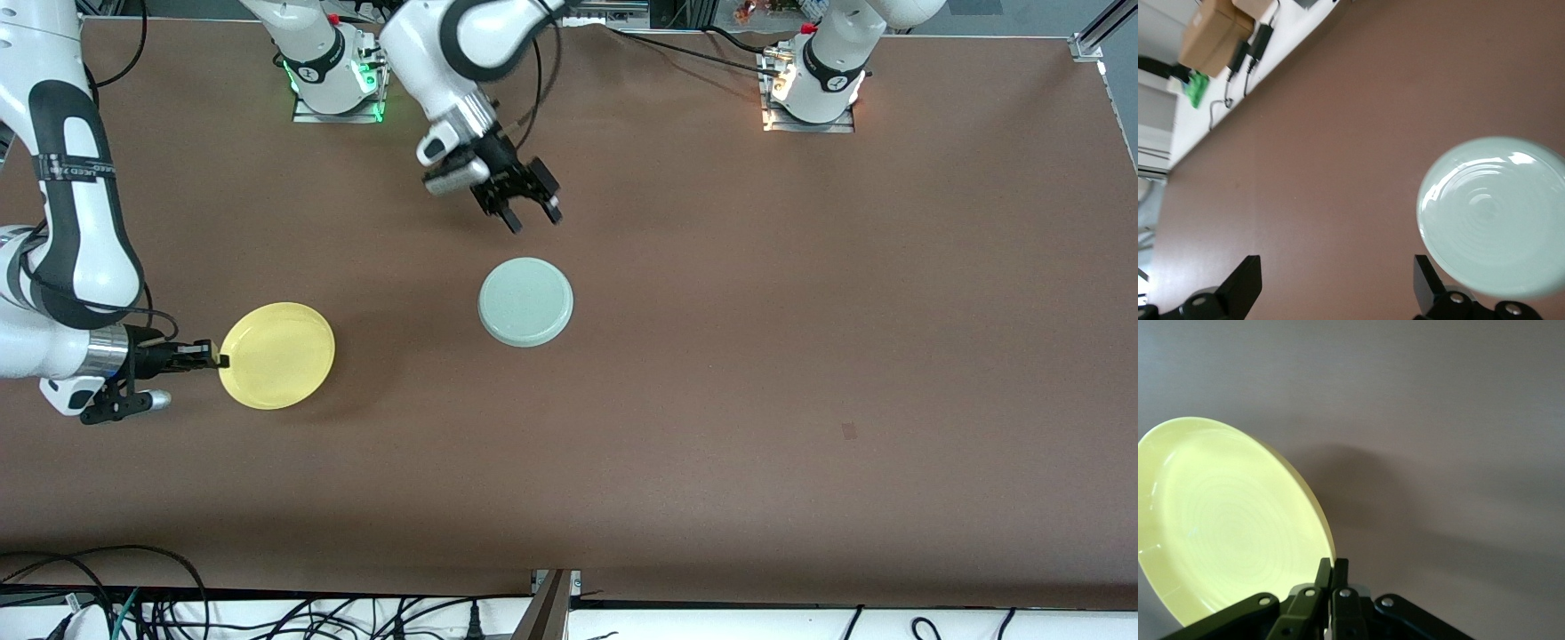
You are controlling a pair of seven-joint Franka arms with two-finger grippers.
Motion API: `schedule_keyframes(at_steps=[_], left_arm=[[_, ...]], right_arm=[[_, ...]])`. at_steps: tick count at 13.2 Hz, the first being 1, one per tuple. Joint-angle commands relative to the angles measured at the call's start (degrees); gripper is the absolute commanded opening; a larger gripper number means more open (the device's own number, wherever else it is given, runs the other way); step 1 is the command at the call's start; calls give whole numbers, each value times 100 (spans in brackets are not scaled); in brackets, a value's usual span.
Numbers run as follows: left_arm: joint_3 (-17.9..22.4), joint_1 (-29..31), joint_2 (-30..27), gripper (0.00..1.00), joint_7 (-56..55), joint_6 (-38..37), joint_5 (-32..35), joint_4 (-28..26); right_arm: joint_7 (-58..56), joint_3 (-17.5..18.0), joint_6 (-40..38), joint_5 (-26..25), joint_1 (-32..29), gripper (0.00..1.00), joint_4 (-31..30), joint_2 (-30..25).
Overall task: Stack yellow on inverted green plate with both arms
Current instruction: 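Move the yellow plate onto the green plate while the left gripper withdraws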
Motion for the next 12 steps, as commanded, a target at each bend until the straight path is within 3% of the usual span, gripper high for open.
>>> schedule_keyframes(at_steps=[1,3,7,11,12], left_arm=[[-130,724,-425,100,941,128,-715,-51],[-121,1165,-654,100,1216,208,-1190,-59],[-86,2088,-1339,100,1761,129,-2184,-112],[-60,2931,-2007,100,2515,-661,-2834,-191],[-51,3116,-2305,100,2779,-715,-2940,-478]], right_arm=[[471,0,-369,66,286,0,-22,-163],[814,44,-432,101,453,0,-93,-163],[1702,510,-336,101,523,0,-163,-181],[1844,537,103,118,857,0,-575,-207],[1975,580,208,127,928,0,-689,-242]])
